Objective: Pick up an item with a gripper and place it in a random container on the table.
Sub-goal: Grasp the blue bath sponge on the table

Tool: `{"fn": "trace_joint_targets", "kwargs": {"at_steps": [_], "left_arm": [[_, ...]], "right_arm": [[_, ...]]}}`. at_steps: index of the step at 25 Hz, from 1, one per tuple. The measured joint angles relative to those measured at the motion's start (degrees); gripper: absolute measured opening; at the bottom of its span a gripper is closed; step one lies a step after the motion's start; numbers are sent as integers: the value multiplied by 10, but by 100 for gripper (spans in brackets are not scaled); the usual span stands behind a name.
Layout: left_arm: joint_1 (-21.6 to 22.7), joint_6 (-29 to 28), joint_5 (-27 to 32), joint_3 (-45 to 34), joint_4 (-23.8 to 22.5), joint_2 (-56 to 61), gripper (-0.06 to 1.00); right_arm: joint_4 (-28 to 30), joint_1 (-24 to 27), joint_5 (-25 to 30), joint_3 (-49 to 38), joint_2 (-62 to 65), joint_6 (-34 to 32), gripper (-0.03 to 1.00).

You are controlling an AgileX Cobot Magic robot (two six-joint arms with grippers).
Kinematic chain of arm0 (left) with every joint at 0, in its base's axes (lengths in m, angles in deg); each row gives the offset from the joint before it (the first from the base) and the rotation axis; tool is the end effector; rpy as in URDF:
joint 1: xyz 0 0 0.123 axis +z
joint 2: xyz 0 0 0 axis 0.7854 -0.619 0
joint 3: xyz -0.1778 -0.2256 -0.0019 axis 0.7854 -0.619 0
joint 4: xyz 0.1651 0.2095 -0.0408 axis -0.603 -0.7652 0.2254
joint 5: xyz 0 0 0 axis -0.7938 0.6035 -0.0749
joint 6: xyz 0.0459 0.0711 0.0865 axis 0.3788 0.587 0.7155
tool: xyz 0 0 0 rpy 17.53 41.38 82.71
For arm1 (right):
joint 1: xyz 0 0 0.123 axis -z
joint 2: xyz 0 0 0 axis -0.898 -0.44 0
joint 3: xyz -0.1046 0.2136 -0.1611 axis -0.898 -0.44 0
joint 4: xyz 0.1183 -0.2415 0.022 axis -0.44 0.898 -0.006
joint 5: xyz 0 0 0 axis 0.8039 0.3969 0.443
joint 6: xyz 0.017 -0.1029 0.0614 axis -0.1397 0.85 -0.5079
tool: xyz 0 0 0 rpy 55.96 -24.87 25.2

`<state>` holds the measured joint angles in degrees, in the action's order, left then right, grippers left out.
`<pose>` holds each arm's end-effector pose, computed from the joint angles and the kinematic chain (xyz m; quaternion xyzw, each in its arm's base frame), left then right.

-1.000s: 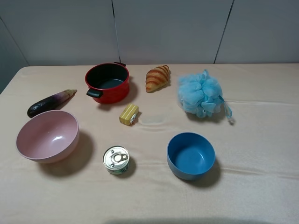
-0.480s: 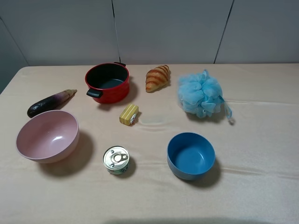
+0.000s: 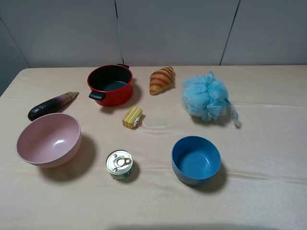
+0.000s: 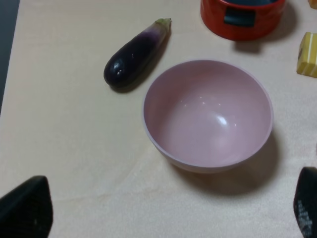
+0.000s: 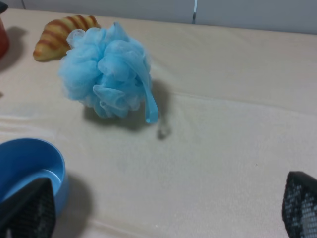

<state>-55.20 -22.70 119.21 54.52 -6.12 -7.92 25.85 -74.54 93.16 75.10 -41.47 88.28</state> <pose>0.0363 0.0010 0.2720 0.0423 0.8502 0.0098 0.5246 0.0356 0.0076 0.2757 -0.0784 0.8400 0.0536 0.5342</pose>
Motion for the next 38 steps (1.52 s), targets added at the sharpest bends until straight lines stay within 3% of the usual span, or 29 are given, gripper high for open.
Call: {"fn": "trace_joint_targets", "kwargs": {"at_steps": [9,16,22,31,38], "left_arm": [[0,0,-26,21,7,-82,99],[0,23,-103,46,13,-211,99],[0,66,-164,80,55,-323,99],[0,81,-168,158,112,-493,99],[-1,104,-168,209,119,-588,99]], "right_arm": [[0,0,0,0,0,0,69],[0,0,0,0,0,0,69],[0,0,0,0,0,0,69],[0,0,0,0,0,0,69],[0,0,0,0,0,0,69]]}}
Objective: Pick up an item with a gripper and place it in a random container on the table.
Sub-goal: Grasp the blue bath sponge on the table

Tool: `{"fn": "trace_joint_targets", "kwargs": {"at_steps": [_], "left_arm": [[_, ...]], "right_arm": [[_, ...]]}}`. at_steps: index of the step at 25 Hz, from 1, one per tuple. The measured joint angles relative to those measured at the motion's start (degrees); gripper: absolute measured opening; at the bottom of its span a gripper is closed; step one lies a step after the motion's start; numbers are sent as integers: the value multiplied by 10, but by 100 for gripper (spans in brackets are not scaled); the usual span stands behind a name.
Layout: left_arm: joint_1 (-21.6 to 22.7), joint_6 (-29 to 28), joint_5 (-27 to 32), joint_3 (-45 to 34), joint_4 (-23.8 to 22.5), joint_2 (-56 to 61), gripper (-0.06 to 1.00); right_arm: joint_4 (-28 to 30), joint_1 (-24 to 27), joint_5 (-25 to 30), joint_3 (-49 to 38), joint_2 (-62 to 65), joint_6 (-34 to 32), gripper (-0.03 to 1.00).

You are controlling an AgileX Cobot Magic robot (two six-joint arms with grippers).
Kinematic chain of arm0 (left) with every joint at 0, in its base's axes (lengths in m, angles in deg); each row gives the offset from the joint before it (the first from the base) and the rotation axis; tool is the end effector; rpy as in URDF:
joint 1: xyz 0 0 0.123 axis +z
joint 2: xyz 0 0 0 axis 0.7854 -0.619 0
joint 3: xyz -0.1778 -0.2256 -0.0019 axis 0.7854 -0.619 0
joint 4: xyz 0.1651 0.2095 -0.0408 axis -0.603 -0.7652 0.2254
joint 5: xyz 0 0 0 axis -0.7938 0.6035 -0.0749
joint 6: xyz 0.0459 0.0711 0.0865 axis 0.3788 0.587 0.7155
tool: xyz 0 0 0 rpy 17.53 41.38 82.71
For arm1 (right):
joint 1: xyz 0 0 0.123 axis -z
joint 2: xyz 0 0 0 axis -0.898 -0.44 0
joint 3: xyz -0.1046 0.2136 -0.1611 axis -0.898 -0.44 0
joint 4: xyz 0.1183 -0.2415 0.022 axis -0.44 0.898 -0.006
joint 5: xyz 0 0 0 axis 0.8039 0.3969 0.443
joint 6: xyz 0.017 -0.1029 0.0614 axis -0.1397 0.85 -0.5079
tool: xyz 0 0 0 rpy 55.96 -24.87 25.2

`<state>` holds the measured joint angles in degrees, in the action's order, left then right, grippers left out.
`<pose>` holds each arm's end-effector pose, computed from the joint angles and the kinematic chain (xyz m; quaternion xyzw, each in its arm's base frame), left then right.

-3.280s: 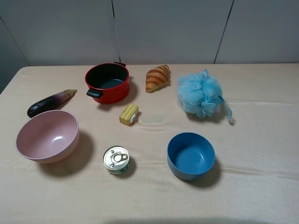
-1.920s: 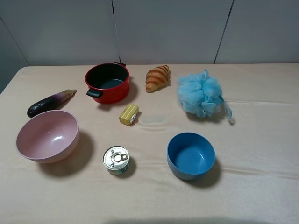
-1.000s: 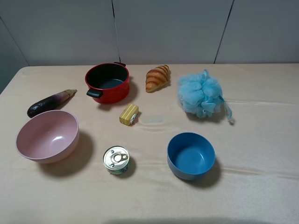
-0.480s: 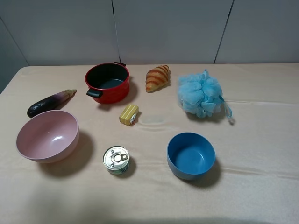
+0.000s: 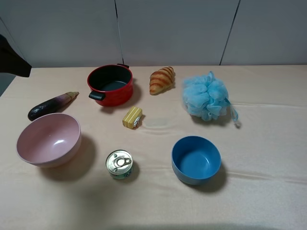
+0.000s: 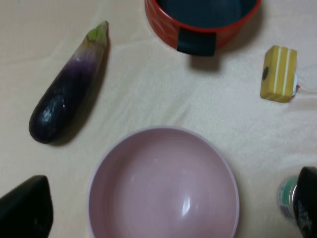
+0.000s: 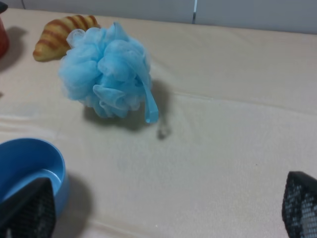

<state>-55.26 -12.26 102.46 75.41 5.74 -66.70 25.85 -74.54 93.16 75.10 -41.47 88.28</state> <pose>0.2343 -0.0291 0.2976 0.0940 0.9255 -0.0507 0.3634 0.0356 0.0076 0.2757 -0.0784 0.8400 0.0536 0.5342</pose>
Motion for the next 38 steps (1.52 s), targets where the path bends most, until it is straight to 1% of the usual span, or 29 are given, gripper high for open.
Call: {"fn": "trace_joint_targets", "kwargs": {"at_steps": [3,7,9,10,11,21,27,28,29,32,33,38], "left_arm": [[-18,2,-1,27,-2,-34,99],[-75,3,-10,77,-9,-89,99],[-94,4,-11,101,-10,-111,99],[-94,4,-11,101,-10,-111,99],[-116,5,-12,124,-10,-135,99],[-226,6,-13,259,-25,-275,99],[-285,8,-13,348,-26,-364,99],[-295,8,-13,359,-26,-376,99],[-295,8,-13,359,-26,-376,99],[-324,9,-14,397,-26,-419,99],[-342,10,-17,422,-26,-443,99],[-379,17,-44,469,-26,-501,99]], "right_arm": [[0,0,0,0,0,0,69],[0,0,0,0,0,0,69],[0,0,0,0,0,0,69],[0,0,0,0,0,0,69],[0,0,0,0,0,0,69],[0,0,0,0,0,0,69],[0,0,0,0,0,0,69],[0,0,0,0,0,0,69],[0,0,0,0,0,0,69],[0,0,0,0,0,0,69],[0,0,0,0,0,0,69],[0,0,0,0,0,0,69]]}}
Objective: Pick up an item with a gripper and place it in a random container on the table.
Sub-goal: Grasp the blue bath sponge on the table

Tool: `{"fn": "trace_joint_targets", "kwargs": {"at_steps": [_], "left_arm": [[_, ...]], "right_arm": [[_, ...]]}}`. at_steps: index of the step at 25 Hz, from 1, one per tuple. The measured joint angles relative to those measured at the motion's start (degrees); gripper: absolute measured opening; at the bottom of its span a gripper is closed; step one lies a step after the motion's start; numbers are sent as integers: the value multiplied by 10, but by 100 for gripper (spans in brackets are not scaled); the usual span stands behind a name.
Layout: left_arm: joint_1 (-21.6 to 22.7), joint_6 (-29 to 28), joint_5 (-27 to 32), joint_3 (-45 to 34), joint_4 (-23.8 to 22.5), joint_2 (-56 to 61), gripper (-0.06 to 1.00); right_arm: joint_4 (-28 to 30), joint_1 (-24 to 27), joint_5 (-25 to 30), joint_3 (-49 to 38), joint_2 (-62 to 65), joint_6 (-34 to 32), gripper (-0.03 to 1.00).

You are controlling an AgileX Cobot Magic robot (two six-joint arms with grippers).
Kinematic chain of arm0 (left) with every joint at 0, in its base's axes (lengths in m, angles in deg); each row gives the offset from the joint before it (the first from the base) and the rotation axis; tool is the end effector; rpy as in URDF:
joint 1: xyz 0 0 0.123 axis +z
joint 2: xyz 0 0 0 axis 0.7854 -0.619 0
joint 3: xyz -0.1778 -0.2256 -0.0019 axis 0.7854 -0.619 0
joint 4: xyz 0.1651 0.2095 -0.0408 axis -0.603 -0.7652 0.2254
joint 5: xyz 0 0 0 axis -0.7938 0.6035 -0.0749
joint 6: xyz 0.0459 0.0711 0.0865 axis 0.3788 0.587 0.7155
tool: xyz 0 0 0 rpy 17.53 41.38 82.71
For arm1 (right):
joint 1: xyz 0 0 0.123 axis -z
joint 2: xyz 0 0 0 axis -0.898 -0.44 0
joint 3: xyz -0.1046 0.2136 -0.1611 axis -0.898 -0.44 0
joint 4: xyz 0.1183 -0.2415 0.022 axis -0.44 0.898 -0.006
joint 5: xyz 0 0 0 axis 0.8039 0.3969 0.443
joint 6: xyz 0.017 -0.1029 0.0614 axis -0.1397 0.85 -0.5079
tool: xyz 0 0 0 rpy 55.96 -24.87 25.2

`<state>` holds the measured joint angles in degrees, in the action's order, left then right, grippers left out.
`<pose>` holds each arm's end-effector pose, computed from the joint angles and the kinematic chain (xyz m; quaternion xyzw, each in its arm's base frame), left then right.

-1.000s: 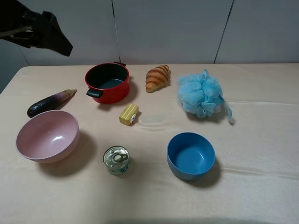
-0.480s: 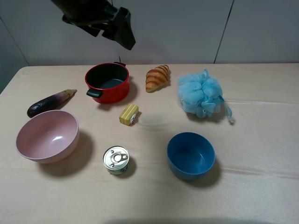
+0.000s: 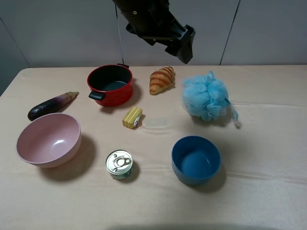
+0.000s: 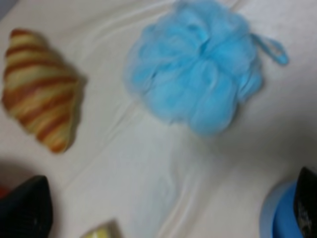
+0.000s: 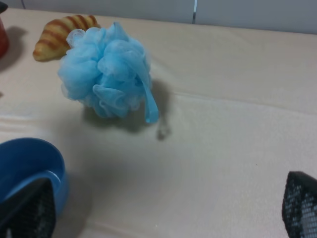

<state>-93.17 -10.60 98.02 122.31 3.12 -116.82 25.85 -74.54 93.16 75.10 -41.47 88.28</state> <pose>0.3537 -0.3253 0.2777 0.4059 0.8343 -0.1417 0.3451 0.0356 0.0076 0.2757 -0.0784 0.8400 0.0536 0.5342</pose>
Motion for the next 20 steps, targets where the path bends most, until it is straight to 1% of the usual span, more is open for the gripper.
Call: {"fn": "trace_joint_targets", "kwargs": {"at_steps": [4,9,12,13,15,16,17,18,20], "left_arm": [[-22,9,-39,20,0,-36,99],[-40,17,-106,26,0,-75,99],[-48,34,-150,28,0,-98,99],[-48,34,-150,28,0,-98,99],[-53,43,-182,28,0,-114,99],[-55,49,-209,28,0,-129,99],[-56,51,-223,28,0,-137,99],[-56,51,-223,28,0,-137,99],[-56,64,-258,28,0,-157,99]], "right_arm": [[0,0,0,0,0,0,69],[0,0,0,0,0,0,69],[0,0,0,0,0,0,69],[0,0,0,0,0,0,69],[0,0,0,0,0,0,69],[0,0,0,0,0,0,69],[0,0,0,0,0,0,69],[0,0,0,0,0,0,69],[0,0,0,0,0,0,69]]}}
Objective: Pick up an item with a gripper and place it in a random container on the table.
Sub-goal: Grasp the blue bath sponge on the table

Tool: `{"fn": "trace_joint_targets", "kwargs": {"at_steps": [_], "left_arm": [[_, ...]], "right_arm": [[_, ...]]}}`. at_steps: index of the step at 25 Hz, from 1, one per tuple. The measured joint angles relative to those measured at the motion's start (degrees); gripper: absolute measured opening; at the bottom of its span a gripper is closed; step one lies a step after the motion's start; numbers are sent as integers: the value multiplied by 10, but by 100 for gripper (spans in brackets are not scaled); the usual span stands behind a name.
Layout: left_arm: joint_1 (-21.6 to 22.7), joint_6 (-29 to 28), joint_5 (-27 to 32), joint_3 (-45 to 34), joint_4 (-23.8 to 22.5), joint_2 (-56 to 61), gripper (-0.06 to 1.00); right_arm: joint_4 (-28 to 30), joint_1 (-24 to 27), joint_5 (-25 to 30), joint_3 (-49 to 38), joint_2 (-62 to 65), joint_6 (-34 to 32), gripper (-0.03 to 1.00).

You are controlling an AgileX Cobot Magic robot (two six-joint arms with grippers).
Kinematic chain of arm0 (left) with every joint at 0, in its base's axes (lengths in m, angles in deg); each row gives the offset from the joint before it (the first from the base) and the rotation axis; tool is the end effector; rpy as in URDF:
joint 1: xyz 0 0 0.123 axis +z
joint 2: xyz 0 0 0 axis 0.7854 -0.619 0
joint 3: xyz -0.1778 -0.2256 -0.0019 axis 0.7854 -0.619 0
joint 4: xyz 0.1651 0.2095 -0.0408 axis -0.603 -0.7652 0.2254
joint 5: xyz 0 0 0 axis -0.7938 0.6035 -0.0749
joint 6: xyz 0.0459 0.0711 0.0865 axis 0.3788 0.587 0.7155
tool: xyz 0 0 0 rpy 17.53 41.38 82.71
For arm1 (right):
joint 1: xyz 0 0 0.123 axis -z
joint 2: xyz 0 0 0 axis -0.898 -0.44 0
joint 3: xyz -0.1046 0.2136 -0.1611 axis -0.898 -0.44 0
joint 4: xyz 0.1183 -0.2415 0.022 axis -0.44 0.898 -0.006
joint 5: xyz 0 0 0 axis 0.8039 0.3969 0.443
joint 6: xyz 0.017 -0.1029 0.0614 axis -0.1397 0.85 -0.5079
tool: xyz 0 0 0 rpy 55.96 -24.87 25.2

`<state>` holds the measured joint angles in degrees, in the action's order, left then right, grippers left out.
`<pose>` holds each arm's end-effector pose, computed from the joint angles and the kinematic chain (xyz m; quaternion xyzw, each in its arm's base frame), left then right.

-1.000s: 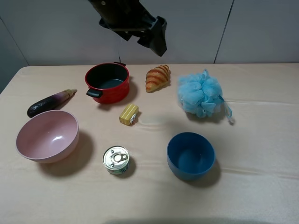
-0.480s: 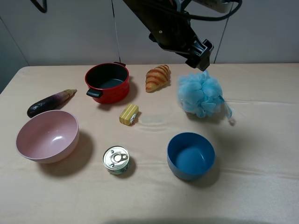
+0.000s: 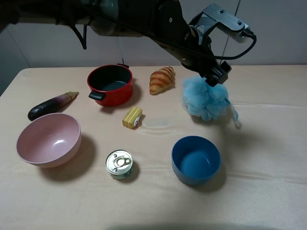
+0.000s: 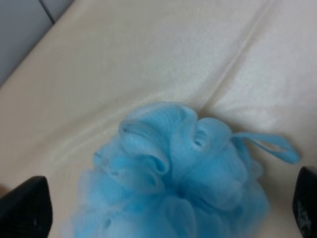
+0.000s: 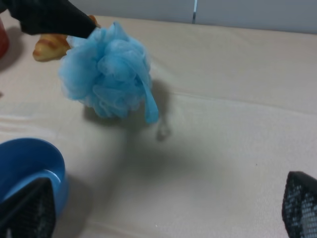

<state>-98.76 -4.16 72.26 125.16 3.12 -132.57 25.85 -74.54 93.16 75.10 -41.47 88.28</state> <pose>0.3743 -0.4068 0.1938 0.4505 0.7577 -0.1486 0.4481 0.0356 0.0076 0.2757 -0.0784 0.8400 0.0536 0.5342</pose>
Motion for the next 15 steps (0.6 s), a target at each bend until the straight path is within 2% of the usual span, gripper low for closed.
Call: {"fn": "trace_joint_targets", "kwargs": {"at_steps": [8,15], "left_arm": [[0,15,-91,0,-3,-42,99],[-2,15,-133,0,4,-78,99]], "right_arm": [[0,0,0,0,0,0,69],[0,0,0,0,0,0,69]]}}
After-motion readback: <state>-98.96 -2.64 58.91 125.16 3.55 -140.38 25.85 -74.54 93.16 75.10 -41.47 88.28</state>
